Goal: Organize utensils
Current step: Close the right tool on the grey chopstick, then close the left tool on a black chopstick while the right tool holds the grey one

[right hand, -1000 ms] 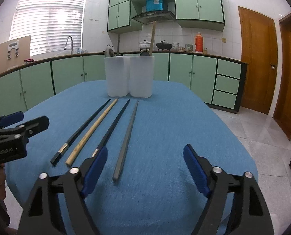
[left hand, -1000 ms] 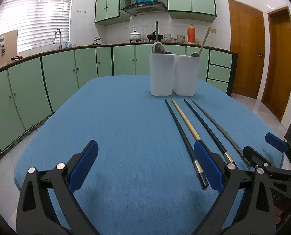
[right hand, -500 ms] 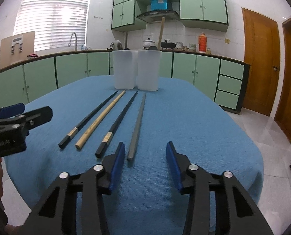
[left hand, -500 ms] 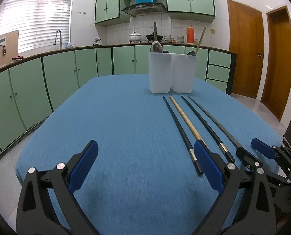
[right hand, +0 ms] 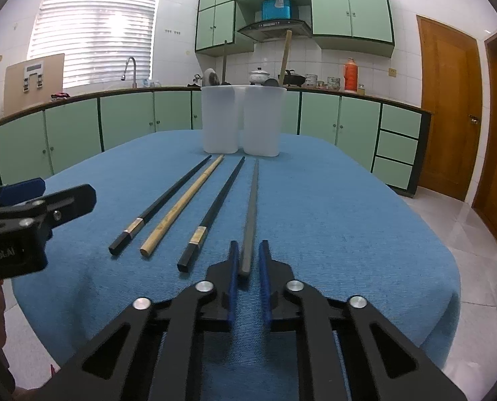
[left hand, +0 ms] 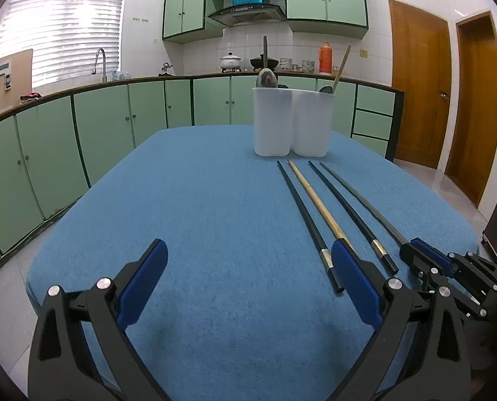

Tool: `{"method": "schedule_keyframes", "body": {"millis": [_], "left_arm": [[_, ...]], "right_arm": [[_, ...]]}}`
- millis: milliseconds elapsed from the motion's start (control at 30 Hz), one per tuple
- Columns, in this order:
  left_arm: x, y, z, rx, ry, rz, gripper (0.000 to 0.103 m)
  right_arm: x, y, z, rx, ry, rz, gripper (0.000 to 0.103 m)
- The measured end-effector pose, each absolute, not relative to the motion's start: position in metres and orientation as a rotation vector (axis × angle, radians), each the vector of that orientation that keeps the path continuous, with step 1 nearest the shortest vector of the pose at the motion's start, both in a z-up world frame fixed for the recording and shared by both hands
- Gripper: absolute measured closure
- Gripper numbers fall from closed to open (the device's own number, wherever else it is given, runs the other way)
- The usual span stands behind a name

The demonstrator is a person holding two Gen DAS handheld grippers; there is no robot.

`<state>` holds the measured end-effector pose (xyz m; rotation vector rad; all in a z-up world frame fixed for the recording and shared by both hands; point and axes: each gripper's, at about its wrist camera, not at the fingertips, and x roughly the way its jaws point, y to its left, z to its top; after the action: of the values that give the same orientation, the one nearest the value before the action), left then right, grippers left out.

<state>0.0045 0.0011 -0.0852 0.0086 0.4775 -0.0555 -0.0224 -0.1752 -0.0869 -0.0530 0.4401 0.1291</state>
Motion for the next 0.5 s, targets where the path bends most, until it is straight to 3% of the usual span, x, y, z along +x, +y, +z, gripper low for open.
{"method": "schedule_keyframes", "body": {"millis": [500], "left_arm": [[0.003,-0.013,-0.096,0.009,0.503,-0.092,0.008]], "right_arm": [[-0.024,-0.183,-0.086,-0.023,0.432,0.063,0.096]]}}
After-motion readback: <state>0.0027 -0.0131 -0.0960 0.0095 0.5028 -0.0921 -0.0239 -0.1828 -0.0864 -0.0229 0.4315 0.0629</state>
